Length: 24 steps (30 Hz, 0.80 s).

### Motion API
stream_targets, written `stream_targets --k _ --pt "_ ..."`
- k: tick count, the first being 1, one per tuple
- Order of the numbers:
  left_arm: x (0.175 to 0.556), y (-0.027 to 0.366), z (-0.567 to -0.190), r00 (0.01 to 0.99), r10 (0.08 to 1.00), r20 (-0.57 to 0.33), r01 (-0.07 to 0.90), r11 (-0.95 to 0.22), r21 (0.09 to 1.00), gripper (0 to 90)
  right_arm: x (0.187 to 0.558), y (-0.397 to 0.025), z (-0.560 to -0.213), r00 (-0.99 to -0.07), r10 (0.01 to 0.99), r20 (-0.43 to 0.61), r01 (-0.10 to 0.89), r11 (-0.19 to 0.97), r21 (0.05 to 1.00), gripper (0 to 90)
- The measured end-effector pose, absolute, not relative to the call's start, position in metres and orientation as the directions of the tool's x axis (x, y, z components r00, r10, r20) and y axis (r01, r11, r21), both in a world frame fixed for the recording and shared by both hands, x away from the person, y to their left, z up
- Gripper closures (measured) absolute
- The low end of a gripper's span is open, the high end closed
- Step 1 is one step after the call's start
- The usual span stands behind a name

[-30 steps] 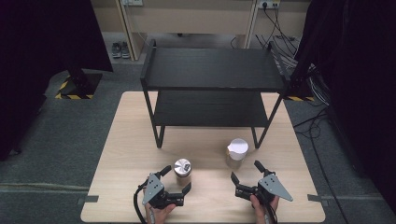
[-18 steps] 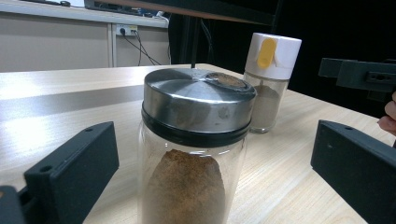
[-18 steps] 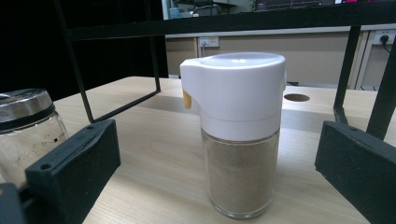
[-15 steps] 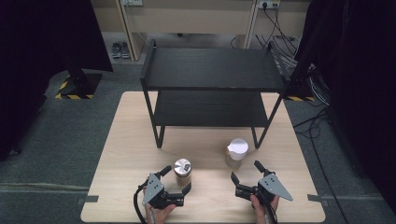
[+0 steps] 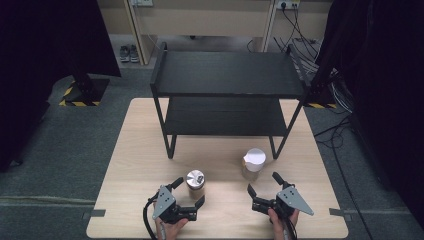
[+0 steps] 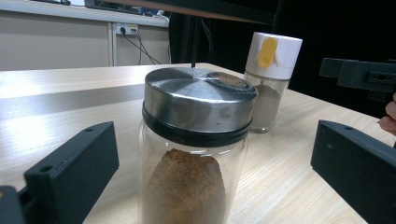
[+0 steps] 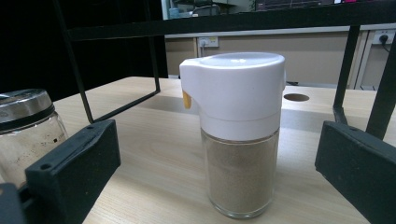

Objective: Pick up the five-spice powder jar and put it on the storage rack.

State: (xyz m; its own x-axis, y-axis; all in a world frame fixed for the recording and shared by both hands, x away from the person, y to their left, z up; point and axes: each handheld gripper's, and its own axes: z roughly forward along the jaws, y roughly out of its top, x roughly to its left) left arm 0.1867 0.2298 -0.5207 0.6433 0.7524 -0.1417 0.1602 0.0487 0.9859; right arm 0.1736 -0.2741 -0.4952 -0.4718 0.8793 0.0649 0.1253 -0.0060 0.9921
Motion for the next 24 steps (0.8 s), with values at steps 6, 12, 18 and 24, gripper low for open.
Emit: stream_targets --k 6,12,18,24 --pt "0.190 0.229 -0.518 0.636 0.757 -0.149 0.176 0.046 0.983 0.3 0.174 -0.274 -0.495 -0.471 0.880 0.062 0.125 -0.003 0.992 0.3" --pt "0.195 0.225 -0.513 0.634 0.761 -0.141 0.189 0.024 0.982 0.2 0.174 -0.274 -0.495 -0.471 0.880 0.063 0.126 -0.003 0.992 0.3" --pt "0.200 0.216 -0.506 0.623 0.774 -0.111 0.184 -0.007 0.983 1.4 0.174 -0.275 -0.495 -0.475 0.878 0.063 0.127 -0.003 0.992 0.5" --pt "0.206 0.209 -0.500 0.615 0.783 -0.094 0.208 -0.045 0.977 5.5 0.175 -0.275 -0.495 -0.476 0.877 0.063 0.129 -0.001 0.992 0.6"
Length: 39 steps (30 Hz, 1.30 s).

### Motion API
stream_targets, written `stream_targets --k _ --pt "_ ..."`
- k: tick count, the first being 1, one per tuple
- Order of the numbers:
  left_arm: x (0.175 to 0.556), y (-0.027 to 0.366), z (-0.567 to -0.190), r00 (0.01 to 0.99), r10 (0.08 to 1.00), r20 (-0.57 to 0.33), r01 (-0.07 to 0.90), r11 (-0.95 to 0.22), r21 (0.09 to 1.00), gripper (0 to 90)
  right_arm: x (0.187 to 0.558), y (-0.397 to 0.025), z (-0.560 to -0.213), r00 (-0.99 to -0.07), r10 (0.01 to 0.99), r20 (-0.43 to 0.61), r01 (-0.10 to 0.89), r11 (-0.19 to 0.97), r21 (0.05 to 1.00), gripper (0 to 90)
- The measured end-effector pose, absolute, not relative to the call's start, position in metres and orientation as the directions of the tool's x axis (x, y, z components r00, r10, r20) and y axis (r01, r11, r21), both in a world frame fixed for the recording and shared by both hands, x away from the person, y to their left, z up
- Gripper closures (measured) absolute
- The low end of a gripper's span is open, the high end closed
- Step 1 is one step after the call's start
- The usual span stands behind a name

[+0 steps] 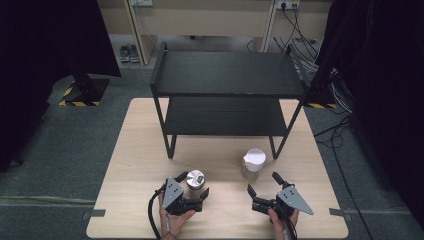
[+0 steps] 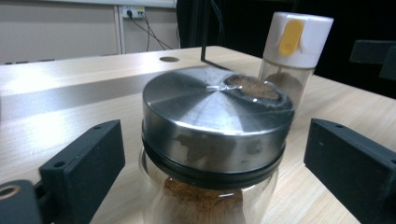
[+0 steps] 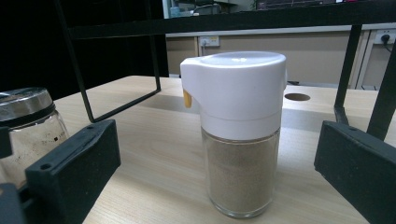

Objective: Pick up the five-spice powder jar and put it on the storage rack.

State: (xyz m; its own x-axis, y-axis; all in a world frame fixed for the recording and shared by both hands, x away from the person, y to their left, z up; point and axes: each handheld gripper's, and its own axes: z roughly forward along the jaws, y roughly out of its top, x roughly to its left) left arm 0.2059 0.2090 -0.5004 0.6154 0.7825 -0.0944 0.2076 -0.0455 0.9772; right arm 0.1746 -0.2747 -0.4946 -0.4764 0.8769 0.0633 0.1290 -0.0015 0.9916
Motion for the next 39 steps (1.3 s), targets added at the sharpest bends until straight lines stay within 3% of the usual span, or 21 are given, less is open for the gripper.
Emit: stream_targets --k 10,18,39 --pt "0.2063 0.2027 -0.4970 0.596 0.800 -0.067 0.226 -0.088 0.970 15.7 0.1744 -0.2748 -0.4946 -0.476 0.877 0.064 0.129 -0.002 0.992 0.6" --pt "0.2059 0.2014 -0.4962 0.589 0.806 -0.057 0.225 -0.096 0.970 29.4 0.1748 -0.2746 -0.4947 -0.478 0.876 0.064 0.130 -0.002 0.992 0.7" --pt "0.2076 0.2054 -0.4975 0.634 0.772 -0.042 0.199 -0.110 0.974 30.9 0.1747 -0.2740 -0.4946 -0.480 0.875 0.063 0.131 0.000 0.991 0.7"
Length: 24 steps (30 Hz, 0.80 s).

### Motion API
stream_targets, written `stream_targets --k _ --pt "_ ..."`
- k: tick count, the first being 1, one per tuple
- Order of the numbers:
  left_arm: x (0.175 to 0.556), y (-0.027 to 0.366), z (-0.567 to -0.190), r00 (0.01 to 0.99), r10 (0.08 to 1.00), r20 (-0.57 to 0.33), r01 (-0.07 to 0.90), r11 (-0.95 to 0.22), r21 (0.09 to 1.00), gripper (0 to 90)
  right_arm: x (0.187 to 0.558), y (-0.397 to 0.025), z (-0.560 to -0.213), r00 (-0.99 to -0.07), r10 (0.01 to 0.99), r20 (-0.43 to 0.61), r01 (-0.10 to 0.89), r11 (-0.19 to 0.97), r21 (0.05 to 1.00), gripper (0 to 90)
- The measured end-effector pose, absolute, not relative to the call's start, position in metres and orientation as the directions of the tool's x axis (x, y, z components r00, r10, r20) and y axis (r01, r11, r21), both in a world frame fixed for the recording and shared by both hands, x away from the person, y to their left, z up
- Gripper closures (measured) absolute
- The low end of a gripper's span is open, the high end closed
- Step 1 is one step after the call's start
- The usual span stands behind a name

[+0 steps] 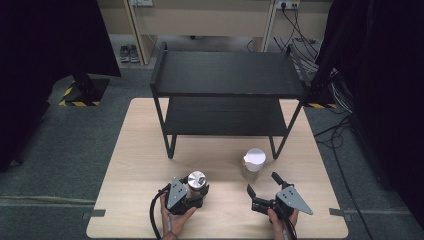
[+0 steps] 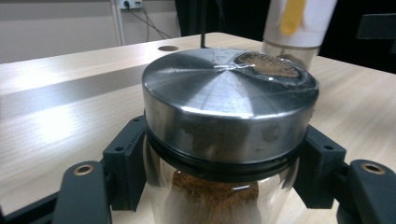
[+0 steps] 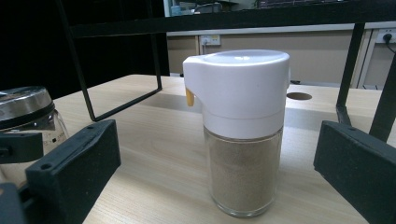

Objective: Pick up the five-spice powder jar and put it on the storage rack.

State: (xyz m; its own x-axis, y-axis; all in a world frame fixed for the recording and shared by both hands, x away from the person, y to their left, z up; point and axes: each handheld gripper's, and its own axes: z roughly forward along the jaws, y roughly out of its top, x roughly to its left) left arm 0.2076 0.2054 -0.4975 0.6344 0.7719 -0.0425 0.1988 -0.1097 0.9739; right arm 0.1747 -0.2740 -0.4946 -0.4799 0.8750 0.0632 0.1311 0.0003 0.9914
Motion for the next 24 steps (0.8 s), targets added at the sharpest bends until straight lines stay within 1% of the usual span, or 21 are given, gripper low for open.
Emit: stream_targets --k 8,12,24 --pt "0.208 0.213 -0.495 0.663 0.744 -0.087 0.209 -0.073 0.975 31.0 0.175 -0.274 -0.495 -0.483 0.873 0.062 0.131 0.002 0.991 0.8" --pt "0.208 0.214 -0.488 0.669 0.737 -0.096 0.217 -0.070 0.974 31.0 0.175 -0.274 -0.495 -0.483 0.874 0.062 0.132 0.003 0.991 0.8" --pt "0.223 0.214 -0.458 0.697 0.713 -0.081 0.201 -0.085 0.976 31.0 0.175 -0.274 -0.495 -0.485 0.872 0.062 0.134 0.004 0.991 0.7"
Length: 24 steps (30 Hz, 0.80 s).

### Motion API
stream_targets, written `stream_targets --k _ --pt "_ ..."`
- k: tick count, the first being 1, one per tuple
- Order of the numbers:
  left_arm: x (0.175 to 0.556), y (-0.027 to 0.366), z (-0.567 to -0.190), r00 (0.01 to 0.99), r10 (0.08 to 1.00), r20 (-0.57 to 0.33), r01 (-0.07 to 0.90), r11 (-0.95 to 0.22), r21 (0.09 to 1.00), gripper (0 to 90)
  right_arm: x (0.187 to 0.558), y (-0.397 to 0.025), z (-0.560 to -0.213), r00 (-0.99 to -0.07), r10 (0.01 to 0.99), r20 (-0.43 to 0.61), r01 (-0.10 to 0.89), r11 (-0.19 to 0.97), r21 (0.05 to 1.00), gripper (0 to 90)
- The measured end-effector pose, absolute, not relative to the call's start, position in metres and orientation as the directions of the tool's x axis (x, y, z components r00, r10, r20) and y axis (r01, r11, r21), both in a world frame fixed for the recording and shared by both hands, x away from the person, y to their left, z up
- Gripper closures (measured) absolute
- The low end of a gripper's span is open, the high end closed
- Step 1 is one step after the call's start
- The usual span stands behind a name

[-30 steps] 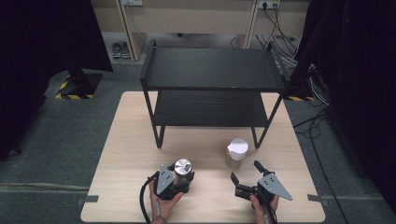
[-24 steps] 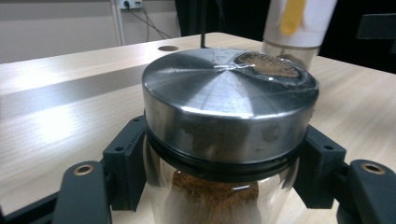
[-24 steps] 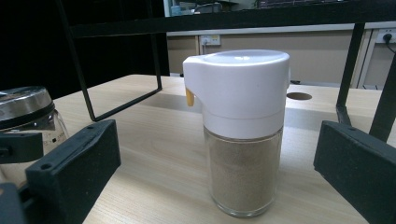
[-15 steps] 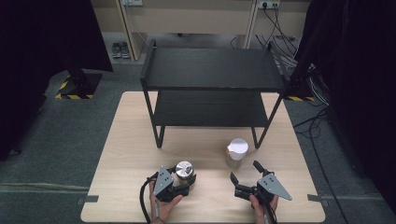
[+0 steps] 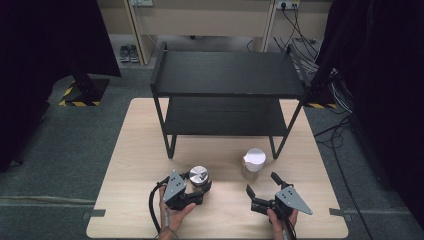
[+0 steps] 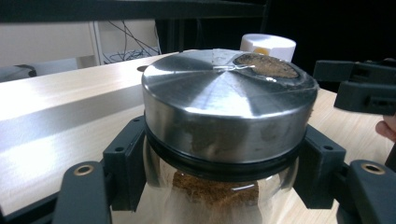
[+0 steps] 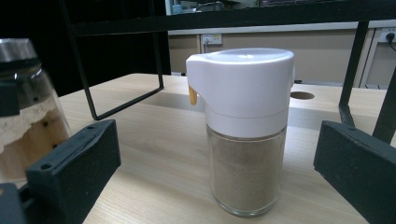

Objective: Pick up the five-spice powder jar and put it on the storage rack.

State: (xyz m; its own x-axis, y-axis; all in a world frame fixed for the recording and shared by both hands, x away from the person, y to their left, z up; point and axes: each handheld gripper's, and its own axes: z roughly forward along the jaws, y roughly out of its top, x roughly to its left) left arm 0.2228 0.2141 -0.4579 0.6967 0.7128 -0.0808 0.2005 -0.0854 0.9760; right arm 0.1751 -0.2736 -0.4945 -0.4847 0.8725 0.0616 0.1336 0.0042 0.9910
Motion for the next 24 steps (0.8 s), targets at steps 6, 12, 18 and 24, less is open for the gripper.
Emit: stream_targets --k 6,12,18,24 --pt "0.234 0.212 -0.440 0.721 0.690 -0.071 0.193 -0.101 0.976 31.0 0.175 -0.274 -0.494 -0.485 0.872 0.062 0.133 0.004 0.991 0.7" --pt "0.250 0.217 -0.425 0.755 0.651 -0.081 0.190 -0.099 0.977 31.0 0.175 -0.273 -0.494 -0.487 0.871 0.062 0.137 0.006 0.991 0.7" --pt "0.259 0.219 -0.405 0.779 0.622 -0.074 0.181 -0.110 0.977 31.0 0.175 -0.273 -0.494 -0.486 0.872 0.062 0.137 0.006 0.991 0.7" --pt "0.266 0.222 -0.389 0.798 0.599 -0.070 0.167 -0.109 0.980 31.0 0.175 -0.274 -0.494 -0.488 0.871 0.063 0.137 0.005 0.991 0.7"
